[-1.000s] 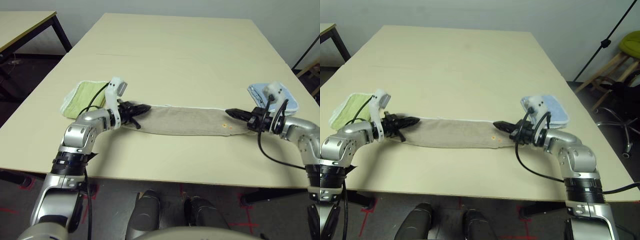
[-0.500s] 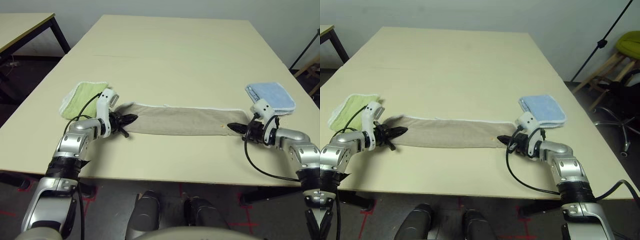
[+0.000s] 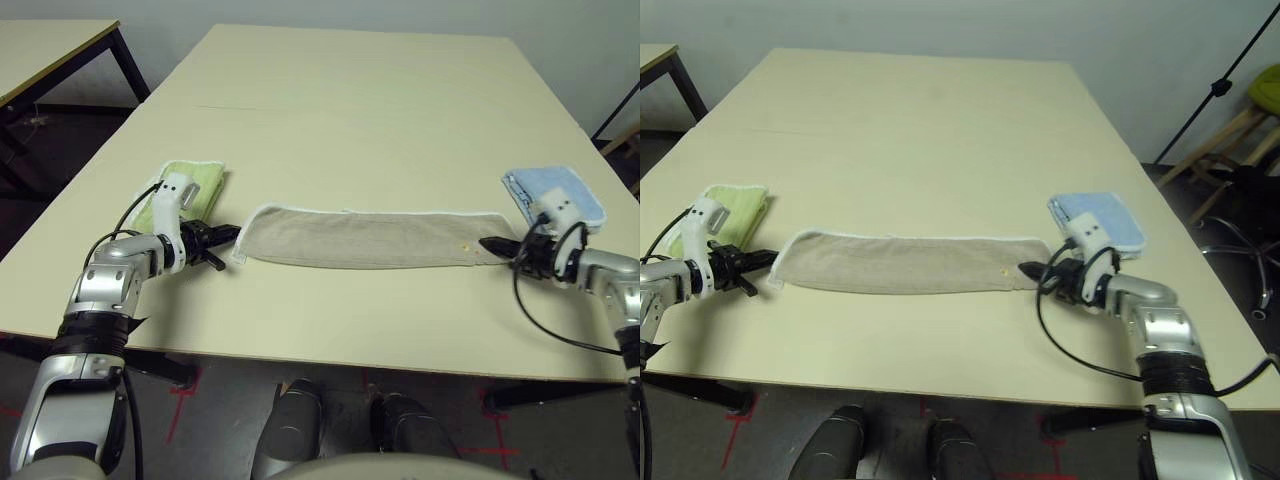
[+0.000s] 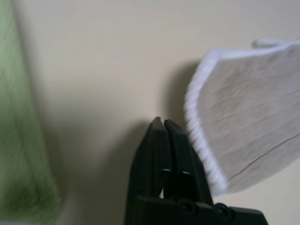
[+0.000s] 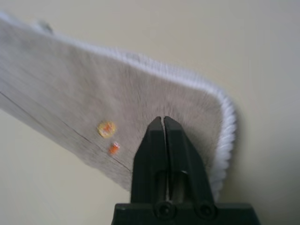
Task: Fold the towel and set it aside.
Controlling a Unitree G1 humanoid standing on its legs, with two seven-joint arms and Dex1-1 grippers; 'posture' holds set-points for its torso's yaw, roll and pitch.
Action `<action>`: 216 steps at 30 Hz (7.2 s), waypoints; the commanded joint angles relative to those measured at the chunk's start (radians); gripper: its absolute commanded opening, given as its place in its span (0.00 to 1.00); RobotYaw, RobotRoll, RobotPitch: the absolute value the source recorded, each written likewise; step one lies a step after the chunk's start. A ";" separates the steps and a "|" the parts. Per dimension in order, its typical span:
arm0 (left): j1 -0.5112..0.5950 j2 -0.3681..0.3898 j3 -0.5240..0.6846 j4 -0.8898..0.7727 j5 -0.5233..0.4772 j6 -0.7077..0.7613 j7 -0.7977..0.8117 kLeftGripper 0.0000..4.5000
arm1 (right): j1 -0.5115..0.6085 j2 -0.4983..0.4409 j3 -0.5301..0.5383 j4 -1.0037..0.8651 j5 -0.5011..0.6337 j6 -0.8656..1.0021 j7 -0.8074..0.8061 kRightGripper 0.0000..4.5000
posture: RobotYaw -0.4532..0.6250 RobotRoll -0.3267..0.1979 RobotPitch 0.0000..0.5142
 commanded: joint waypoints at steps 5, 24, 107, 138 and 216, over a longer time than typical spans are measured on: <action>0.012 0.041 0.061 -0.144 -0.068 0.018 -0.040 0.59 | 0.200 -0.136 -0.211 -0.172 0.249 0.499 0.007 0.62 | 0.58 0.62 0.31; 0.130 0.139 0.088 -0.423 -0.254 0.020 -0.286 0.99 | 0.135 0.235 -0.411 -0.299 0.303 0.806 -0.531 1.00 | 0.63 0.62 0.29; -0.002 0.033 -0.028 -0.439 -0.258 0.093 -0.133 1.00 | -0.096 0.065 0.202 -0.692 0.322 0.528 -0.340 0.94 | 0.62 0.62 0.27; -0.332 -0.543 -0.421 -0.055 0.082 -0.098 0.009 1.00 | -0.097 0.139 0.201 -0.280 -0.086 -0.101 -0.183 0.01 | 0.57 0.62 0.26; -0.247 -0.561 -0.468 0.199 0.244 -0.131 -0.084 0.00 | -0.111 0.295 0.309 0.182 -0.338 -0.418 -0.243 0.00 | 0.56 0.62 0.27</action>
